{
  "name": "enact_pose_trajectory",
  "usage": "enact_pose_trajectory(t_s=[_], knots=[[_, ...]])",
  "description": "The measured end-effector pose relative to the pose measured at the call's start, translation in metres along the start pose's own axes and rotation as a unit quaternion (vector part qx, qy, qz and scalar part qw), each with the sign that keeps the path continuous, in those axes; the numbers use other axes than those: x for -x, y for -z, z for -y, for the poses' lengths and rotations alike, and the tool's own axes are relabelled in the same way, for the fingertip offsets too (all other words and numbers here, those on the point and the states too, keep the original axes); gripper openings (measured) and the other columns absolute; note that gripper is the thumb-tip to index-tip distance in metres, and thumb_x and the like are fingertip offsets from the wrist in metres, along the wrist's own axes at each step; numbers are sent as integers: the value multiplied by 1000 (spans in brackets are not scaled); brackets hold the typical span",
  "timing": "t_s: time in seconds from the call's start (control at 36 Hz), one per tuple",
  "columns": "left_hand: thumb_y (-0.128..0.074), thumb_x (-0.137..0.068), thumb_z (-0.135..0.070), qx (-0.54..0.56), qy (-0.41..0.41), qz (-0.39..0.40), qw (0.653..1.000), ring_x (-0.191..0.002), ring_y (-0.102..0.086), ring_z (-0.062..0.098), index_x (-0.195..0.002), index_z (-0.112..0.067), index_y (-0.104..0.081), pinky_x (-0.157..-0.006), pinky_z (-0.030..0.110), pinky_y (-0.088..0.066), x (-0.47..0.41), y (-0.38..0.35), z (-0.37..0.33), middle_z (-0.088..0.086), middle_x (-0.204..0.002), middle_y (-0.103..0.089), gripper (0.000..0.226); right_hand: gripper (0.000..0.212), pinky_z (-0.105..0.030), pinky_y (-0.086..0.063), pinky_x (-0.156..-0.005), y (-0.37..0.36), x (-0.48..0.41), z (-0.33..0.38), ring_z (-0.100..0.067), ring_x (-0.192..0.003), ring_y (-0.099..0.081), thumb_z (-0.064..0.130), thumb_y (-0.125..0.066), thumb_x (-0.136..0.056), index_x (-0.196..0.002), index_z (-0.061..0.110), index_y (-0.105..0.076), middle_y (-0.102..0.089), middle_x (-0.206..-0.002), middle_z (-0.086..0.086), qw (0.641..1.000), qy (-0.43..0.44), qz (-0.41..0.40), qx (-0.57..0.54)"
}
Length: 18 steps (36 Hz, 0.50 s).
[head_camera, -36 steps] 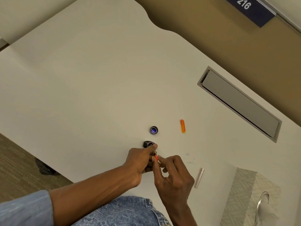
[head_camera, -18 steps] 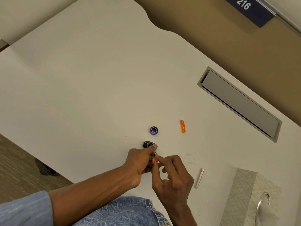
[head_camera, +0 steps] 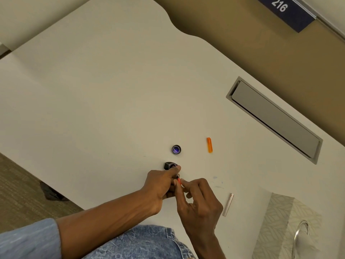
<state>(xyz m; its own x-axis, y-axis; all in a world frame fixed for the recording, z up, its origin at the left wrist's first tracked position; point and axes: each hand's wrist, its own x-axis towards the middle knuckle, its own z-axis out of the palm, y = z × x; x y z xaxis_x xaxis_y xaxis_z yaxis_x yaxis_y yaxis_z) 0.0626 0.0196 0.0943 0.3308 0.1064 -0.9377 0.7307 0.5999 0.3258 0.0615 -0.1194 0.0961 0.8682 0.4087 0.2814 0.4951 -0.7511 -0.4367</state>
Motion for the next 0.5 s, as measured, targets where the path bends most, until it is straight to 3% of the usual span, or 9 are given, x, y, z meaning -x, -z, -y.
enact_pose_trajectory(t_s=[0.11, 0.28, 0.42, 0.5], knots=[[-76, -95, -33, 3, 1, -4, 1000, -91, -80, 41, -97, -1, -79, -81, 43, -67, 1, 0, -1, 23, -91, -81, 32, 16, -30, -48, -43, 1, -1, 0, -12, -57, -60, 33, -89, -87, -90, 19, -83, -69, -75, 3, 1000, 1, 3, -2], [-77, -94, -36, 3, -1, -1, 1000, -75, -77, 33, -95, 0, -80, -89, 52, -66, 0, 2, -1, 18, -79, -78, 36, 22, -28, -48, -44, 3, -2, 4, -10, -57, -59, 30, -89, -84, -102, 19, -84, -69, -79, 4, 1000, -2, 2, -19], [-77, -94, -33, 14, 1, 7, 1000, -75, -72, 32, -89, 0, -80, -89, 54, -65, 3, 3, -1, 30, -88, -76, 33, 21, -26, -47, -46, 3, -1, 7, -9, -59, -58, 21, -87, -83, -103, 18, -83, -67, -79, 4, 1000, 6, 4, -25], [-76, -96, -32, 17, -6, 11, 1000, -68, -72, 28, -86, -2, -79, -86, 49, -67, 3, 3, 0, 17, -73, -75, 32, 16, -25, -47, -47, 3, 0, 6, -9, -59, -59, 17, -85, -84, -100, 17, -84, -68, -79, 3, 1000, 8, -1, -30]])
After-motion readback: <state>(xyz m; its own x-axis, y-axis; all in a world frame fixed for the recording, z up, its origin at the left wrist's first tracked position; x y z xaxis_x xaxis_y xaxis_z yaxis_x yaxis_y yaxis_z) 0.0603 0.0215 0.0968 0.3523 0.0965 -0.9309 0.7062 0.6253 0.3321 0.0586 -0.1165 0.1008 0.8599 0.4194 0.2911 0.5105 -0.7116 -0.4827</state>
